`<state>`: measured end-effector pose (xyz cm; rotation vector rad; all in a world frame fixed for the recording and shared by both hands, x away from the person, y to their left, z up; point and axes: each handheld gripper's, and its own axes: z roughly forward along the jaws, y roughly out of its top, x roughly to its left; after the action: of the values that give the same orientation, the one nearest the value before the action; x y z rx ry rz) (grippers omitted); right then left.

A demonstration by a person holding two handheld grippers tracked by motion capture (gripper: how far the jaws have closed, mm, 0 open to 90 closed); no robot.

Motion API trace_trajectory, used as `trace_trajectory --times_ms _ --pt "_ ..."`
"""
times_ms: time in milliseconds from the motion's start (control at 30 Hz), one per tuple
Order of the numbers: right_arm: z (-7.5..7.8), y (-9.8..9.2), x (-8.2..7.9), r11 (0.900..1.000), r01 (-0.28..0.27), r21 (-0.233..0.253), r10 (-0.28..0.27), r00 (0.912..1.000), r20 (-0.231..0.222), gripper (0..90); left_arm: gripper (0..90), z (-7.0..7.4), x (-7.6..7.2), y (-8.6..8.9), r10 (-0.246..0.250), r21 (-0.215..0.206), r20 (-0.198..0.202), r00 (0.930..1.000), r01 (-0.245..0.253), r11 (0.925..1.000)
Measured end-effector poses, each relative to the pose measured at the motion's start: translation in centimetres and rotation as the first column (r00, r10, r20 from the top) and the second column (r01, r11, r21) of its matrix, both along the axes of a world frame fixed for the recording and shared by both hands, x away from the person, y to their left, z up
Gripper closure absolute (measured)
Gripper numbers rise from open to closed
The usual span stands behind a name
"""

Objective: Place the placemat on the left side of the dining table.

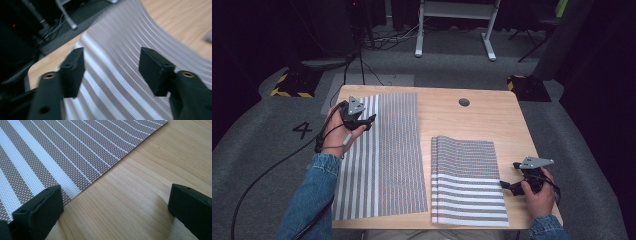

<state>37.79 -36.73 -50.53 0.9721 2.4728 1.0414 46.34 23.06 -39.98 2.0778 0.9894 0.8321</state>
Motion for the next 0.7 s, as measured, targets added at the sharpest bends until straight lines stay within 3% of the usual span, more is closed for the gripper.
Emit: trace_trajectory --times_ms 100,167,200,233,267,300,333,433,467,500,533,567,633,667,700 --pt "0.0 0.0 0.0 1.000 0.000 -0.001 0.000 1.0000 0.001 0.1 34.9 -0.4 -0.8 -0.3 0.007 -0.004 -0.004 1.0000 -0.007 1.0000" --pt "0.0 0.0 0.0 1.000 0.000 0.000 0.000 1.0000 0.000 0.1 33.9 -1.0 -2.2 -1.2 0.008 -0.018 -0.034 0.9994 -0.009 0.9998" --pt "0.0 0.0 0.0 1.000 0.000 -0.001 0.000 1.0000 0.000 0.1 33.2 -1.6 -3.5 -2.2 0.008 -0.030 -0.062 0.9980 -0.010 0.9995" --pt "0.0 0.0 0.0 1.000 0.000 -0.001 0.000 1.0000 0.000 0.1 32.4 -1.6 -3.5 -2.2 0.008 -0.030 -0.062 0.9980 -0.010 0.9995" --pt "0.0 0.0 0.0 1.000 0.000 0.000 0.000 1.0000 0.000 0.1 32.4 -2.0 -4.4 -2.9 0.003 -0.038 -0.085 0.9964 -0.007 0.9993" --pt "0.0 0.0 0.0 1.000 -0.001 0.000 0.001 1.0000 0.000 0.1 30.2 -2.9 -6.2 -4.4 0.006 -0.065 -0.137 0.9906 -0.015 0.9978" --pt "0.0 0.0 0.0 1.000 -0.001 0.000 0.001 1.0000 0.000 0.1 30.5 -2.9 -6.2 -4.4 0.006 -0.065 -0.137 0.9906 -0.015 0.9978" --pt "0.0 0.0 0.0 1.000 0.002 0.000 -0.002 1.0000 -0.001 0.1 30.0 -4.4 -8.9 -6.5 -0.016 -0.108 -0.222 0.9750 -0.008 0.9941" --pt "0.0 0.0 0.0 1.000 -0.001 -0.002 0.001 1.0000 0.000 0.1 30.1 -5.1 -9.7 -7.2 -0.038 -0.110 -0.256 0.9659 0.010 0.9939" --pt "0.0 0.0 0.0 1.000 -0.001 -0.004 0.001 1.0000 0.001 0.1 30.8 -6.2 -11.1 -8.3 -0.044 -0.108 -0.316 0.9477 0.010 0.9941" --pt "0.0 0.0 0.0 1.000 0.000 -0.004 0.000 1.0000 0.001 0.2 30.6 -6.2 -11.1 -8.3 -0.044 -0.108 -0.316 0.9477 0.010 0.9941" --pt "0.0 0.0 0.0 1.000 0.000 -0.004 0.000 1.0000 0.001 0.2 30.6 -6.8 -11.9 -8.9 -0.045 -0.105 -0.336 0.9408 0.010 0.9944" --pt "0.0 0.0 0.1 1.000 0.000 0.001 0.000 1.0000 -0.001 0.3 29.3 -7.4 -12.8 -9.7 -0.043 -0.047 -0.369 0.9286 0.027 0.9985" --pt "0.0 0.0 0.1 1.000 0.000 0.001 0.000 1.0000 -0.001 0.3 29.3 -7.7 -13.2 -9.9 -0.045 -0.030 -0.394 0.9181 0.036 0.9989" --pt "0.0 0.0 0.1 1.000 0.001 0.001 -0.001 1.0000 -0.001 0.4 29.2 -7.9 -13.7 -10.1 -0.048 -0.023 -0.401 0.9149 0.042 0.9988"
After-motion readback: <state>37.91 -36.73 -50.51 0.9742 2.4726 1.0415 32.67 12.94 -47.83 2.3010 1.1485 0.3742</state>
